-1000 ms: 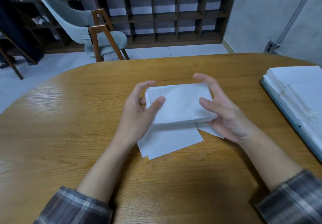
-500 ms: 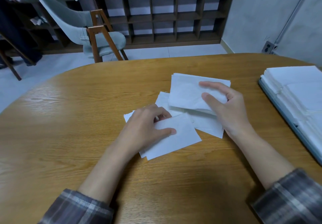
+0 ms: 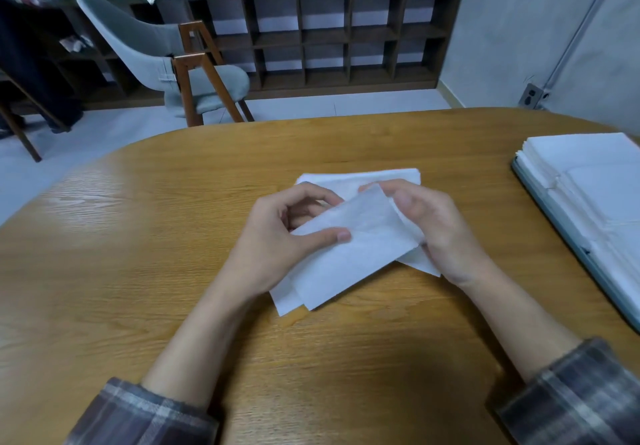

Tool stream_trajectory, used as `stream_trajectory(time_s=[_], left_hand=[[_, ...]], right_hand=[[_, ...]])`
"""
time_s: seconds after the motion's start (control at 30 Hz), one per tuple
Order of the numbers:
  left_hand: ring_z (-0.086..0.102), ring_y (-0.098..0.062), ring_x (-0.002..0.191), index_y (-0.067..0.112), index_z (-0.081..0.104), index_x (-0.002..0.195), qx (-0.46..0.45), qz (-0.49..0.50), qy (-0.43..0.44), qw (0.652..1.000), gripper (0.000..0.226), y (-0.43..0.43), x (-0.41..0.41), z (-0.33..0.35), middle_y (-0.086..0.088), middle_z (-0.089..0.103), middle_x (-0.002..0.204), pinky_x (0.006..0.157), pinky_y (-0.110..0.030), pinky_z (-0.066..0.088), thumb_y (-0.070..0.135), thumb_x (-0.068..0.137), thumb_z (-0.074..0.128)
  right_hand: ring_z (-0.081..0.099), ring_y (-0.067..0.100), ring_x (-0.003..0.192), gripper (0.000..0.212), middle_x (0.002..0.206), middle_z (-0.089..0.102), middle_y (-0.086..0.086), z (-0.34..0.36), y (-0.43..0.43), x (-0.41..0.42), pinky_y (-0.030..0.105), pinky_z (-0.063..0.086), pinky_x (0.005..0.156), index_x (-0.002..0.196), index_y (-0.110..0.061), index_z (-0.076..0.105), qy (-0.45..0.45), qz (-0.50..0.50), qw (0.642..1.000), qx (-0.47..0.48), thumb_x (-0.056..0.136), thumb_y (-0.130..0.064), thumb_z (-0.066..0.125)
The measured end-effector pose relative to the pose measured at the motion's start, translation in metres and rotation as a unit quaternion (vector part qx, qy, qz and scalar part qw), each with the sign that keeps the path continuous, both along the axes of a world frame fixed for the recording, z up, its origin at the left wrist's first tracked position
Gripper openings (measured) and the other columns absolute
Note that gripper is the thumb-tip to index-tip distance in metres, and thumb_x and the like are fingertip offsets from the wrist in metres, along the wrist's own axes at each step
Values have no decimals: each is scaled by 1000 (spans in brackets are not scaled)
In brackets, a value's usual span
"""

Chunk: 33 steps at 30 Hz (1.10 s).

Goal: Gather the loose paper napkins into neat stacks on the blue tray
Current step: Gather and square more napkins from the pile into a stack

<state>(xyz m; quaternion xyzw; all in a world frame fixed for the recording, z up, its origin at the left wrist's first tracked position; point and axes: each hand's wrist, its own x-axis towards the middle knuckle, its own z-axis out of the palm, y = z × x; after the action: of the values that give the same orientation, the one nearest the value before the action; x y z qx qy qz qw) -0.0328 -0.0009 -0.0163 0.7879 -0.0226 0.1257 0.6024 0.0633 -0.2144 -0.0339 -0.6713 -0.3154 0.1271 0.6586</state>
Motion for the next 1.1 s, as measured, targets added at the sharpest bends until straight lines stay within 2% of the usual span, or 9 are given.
stream_trajectory(time_s=[0.13, 0.2, 0.27, 0.43, 0.8, 0.87, 0.97, 1.03, 1.1], left_hand=[[76, -25, 87, 18, 74, 113, 19, 22, -19, 999, 41, -1, 1, -2, -9, 77, 86, 77, -35, 59, 9, 77, 92], [75, -19, 85, 23, 73, 116, 26, 52, -28, 998, 43, 2, 2, -2, -4, 77, 86, 77, -35, 59, 13, 79, 92], [74, -15, 83, 24, 73, 118, 20, 82, -39, 996, 43, 5, 3, -1, -1, 77, 85, 77, -36, 60, 14, 81, 91], [73, -14, 85, 27, 72, 120, 32, 98, -44, 994, 44, 4, 2, -1, 5, 77, 83, 78, -35, 59, 16, 81, 91], [74, -15, 89, 30, 73, 118, 52, 94, -55, 993, 45, 4, 2, -3, 6, 78, 84, 87, -46, 59, 20, 78, 92], [73, -14, 90, 29, 73, 117, 61, 111, -70, 990, 44, 4, 3, -7, 8, 77, 88, 87, -42, 58, 21, 79, 93], [64, -9, 109, 33, 70, 123, 120, 183, -103, 970, 45, 3, 5, -9, 14, 67, 117, 85, -23, 52, 39, 82, 88], [59, 5, 117, 39, 64, 133, 70, 171, -42, 982, 51, 2, 3, -6, 20, 63, 127, 88, -11, 46, 56, 86, 76], [65, 4, 115, 41, 57, 140, -58, 74, 46, 995, 54, 3, 3, -4, 17, 71, 125, 95, -24, 52, 62, 92, 68]], right_hand=[[70, 7, 85, 14, 97, 79, -6, -7, 8, -4, 23, 52, 75, 106, -13, 79, 8, 0, 1000, -28, 98, -21, 71], [69, 12, 84, 16, 97, 79, 6, -9, 7, -2, 28, 53, 75, 108, -4, 76, 3, -25, 999, -28, 99, -14, 69], [72, 11, 92, 19, 106, 80, 5, -5, 6, -1, 25, 55, 80, 117, -6, 73, 13, -20, 1000, -13, 99, -11, 67], [70, 9, 116, 43, 129, 73, -10, -1, 8, -8, 19, 53, 89, 138, -28, 61, 19, 49, 998, -29, 98, -15, 67], [70, 12, 110, 40, 125, 72, -8, -1, 11, -10, 23, 54, 86, 141, -33, 59, 26, 30, 999, -12, 103, -19, 61], [70, 13, 111, 41, 126, 71, -8, -1, 11, -9, 28, 54, 88, 142, -35, 59, 10, 18, 1000, -14, 104, -18, 61], [69, 20, 113, 51, 135, 66, 0, 1, 9, -6, 35, 57, 90, 147, -38, 54, 28, 14, 999, 36, 102, -15, 63], [70, 25, 114, 62, 139, 64, 6, 6, 6, -4, 36, 61, 86, 150, -41, 49, 115, 35, 985, 126, 99, -12, 66], [69, 29, 119, 67, 143, 61, 7, 7, 3, -1, 41, 62, 89, 150, -47, 45, 170, 29, 971, 166, 97, -12, 67]])
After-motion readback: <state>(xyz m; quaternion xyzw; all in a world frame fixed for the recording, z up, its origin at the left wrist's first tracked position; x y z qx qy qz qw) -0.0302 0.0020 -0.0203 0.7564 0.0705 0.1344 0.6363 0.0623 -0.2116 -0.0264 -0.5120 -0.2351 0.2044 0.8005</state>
